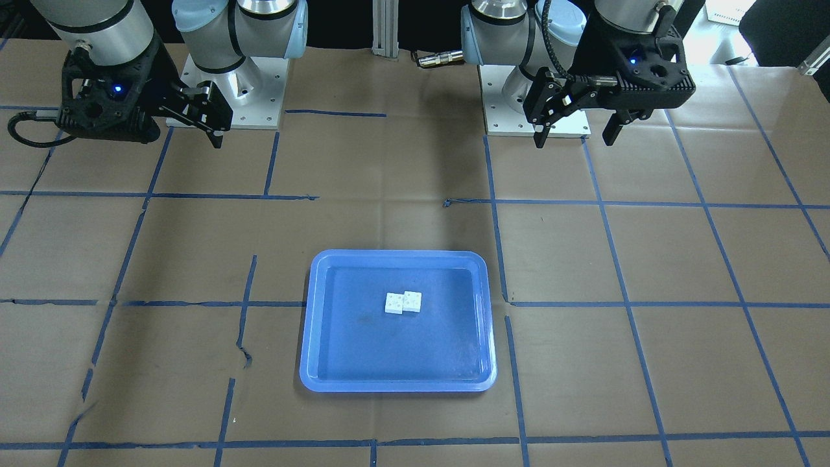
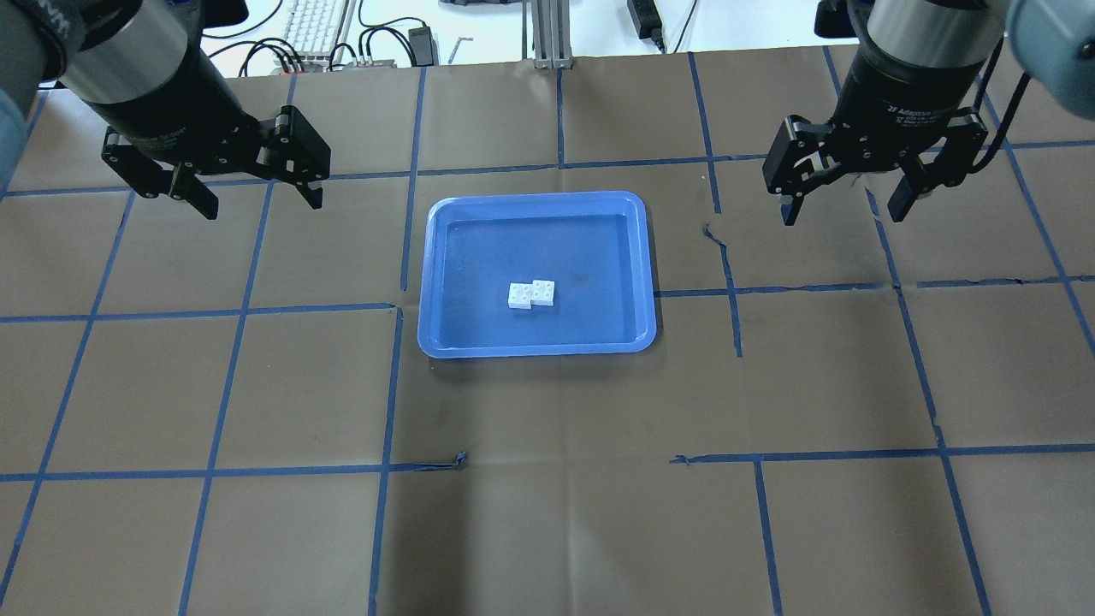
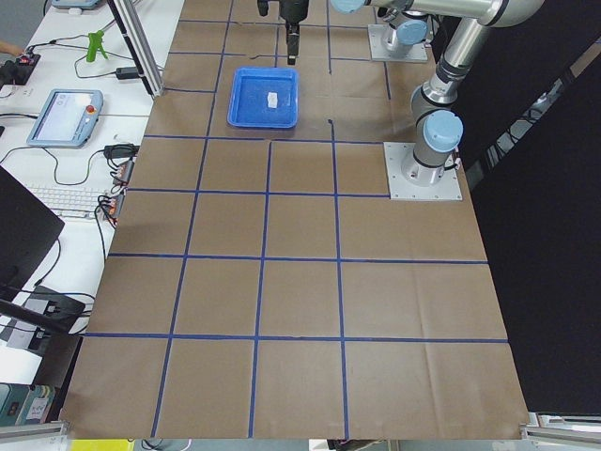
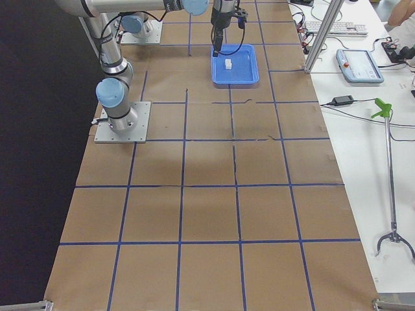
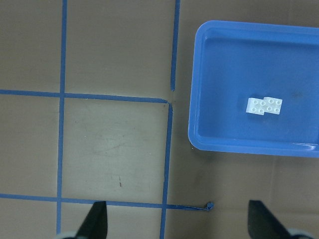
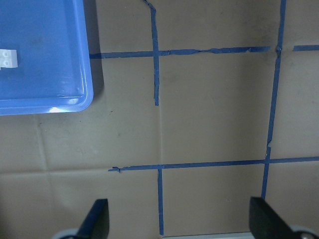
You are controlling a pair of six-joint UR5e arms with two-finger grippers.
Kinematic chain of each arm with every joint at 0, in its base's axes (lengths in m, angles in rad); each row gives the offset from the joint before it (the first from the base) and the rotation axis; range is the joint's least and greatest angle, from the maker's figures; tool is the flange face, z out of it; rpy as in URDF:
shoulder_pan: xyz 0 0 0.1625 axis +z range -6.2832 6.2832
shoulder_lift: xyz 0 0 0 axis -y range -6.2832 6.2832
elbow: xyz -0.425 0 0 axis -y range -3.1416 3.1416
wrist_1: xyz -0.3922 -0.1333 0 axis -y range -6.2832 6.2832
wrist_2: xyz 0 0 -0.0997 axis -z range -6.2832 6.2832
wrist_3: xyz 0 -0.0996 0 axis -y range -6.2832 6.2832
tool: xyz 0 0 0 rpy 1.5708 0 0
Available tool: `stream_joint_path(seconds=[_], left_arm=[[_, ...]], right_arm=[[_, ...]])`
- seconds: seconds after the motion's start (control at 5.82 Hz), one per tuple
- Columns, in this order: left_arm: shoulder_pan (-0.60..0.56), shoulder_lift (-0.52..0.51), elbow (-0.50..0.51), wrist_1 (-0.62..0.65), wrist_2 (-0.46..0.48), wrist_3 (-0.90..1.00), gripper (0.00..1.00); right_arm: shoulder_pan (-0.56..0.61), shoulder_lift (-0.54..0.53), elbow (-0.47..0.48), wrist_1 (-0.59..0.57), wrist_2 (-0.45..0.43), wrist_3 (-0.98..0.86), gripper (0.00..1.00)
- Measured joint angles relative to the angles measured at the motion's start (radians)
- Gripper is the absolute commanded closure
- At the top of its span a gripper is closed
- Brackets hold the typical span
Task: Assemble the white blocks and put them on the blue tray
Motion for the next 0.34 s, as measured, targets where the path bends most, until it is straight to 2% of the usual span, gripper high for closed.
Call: stream_joint_path(seconds=[0.34], left_arm=[[0.001, 0.002, 0.000, -0.003, 0.000, 0.000, 0.00]], right_arm=[[0.004, 0.000, -0.002, -0.002, 0.019, 0.001, 0.00]])
